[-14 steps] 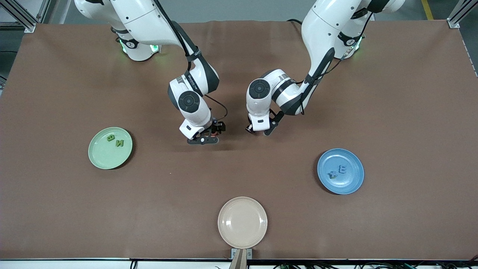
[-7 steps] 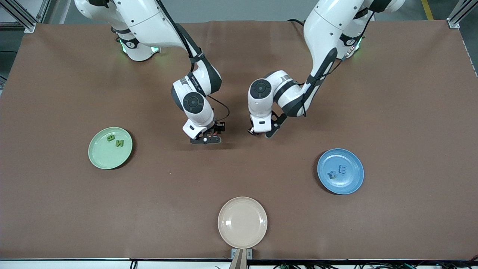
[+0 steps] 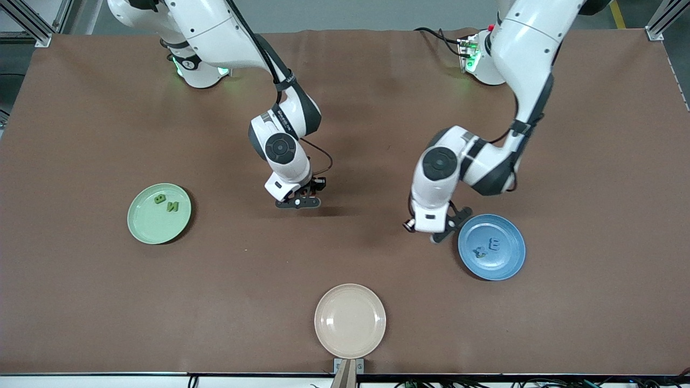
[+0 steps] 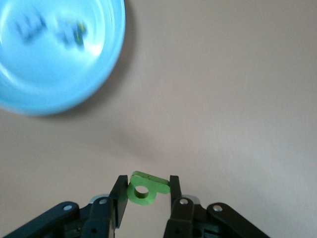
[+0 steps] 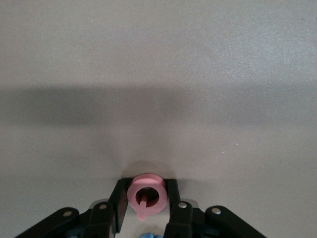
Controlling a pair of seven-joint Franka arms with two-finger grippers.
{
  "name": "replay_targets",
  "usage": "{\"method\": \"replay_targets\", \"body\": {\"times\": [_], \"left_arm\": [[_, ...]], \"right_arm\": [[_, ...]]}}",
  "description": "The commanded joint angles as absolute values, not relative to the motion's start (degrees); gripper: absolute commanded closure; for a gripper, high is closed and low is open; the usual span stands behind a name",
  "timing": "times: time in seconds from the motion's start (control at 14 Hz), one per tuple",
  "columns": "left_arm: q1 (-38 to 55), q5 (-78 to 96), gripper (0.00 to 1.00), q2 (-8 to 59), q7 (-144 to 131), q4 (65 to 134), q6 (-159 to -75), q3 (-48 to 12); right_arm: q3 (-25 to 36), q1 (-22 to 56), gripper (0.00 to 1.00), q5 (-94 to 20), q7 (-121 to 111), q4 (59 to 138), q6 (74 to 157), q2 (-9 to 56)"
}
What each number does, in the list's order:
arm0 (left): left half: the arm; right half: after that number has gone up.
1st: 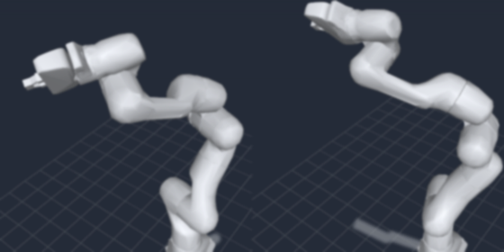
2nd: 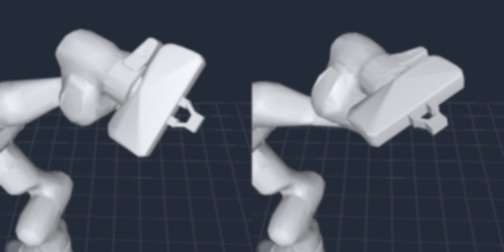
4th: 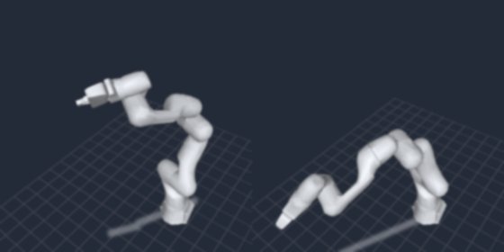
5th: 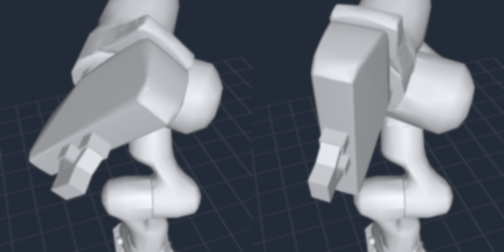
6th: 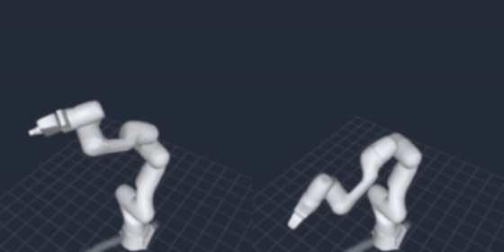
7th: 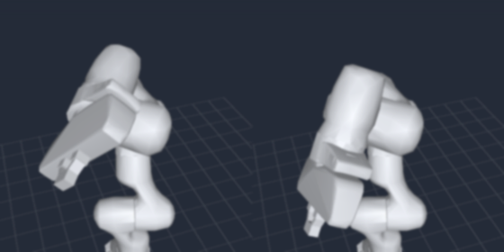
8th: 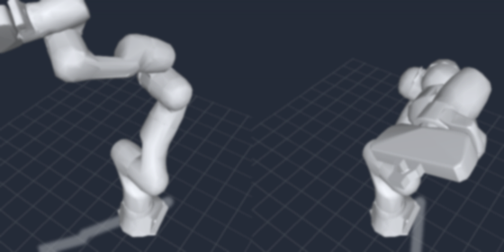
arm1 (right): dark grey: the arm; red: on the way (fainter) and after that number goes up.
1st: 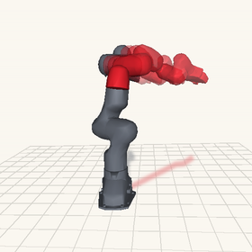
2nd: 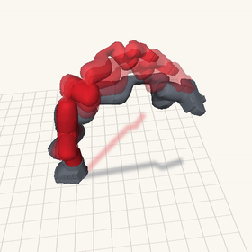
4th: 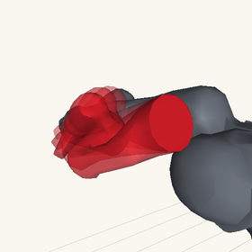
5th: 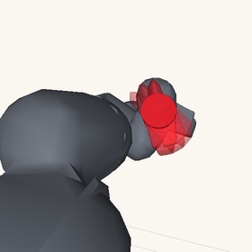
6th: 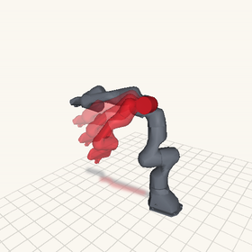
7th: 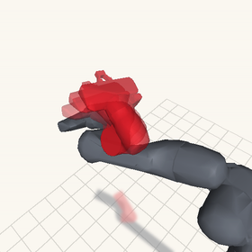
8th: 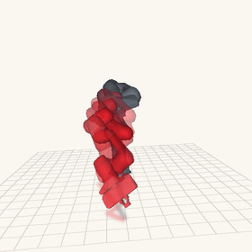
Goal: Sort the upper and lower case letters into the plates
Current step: 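Carry the e to the blue plate while the right gripper grasps pink Q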
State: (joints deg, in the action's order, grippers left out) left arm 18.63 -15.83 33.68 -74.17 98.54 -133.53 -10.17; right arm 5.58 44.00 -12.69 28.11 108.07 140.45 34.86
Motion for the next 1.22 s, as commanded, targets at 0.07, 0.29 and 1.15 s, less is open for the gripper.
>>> {"method": "replay_targets", "body": {"times": [0.07,0.29,1.15], "left_arm": [[13.0,-16.9,1.00,33.6,-64.1,98.1,-132.5,-10.5],[8.6,-17.1,0.99,33.5,-56.6,98.4,-129.5,-10.5],[4.0,-17.1,0.00,32.6,-52.7,98.8,-127.6,-10.5]], "right_arm": [[6.1,45.1,0.78,-13.1,29.0,107.6,141.1,35.9],[6.1,45.1,0.90,-13.0,28.9,107.6,140.9,35.9],[17.4,40.0,0.90,-11.5,4.3,115.9,121.4,16.4]]}}
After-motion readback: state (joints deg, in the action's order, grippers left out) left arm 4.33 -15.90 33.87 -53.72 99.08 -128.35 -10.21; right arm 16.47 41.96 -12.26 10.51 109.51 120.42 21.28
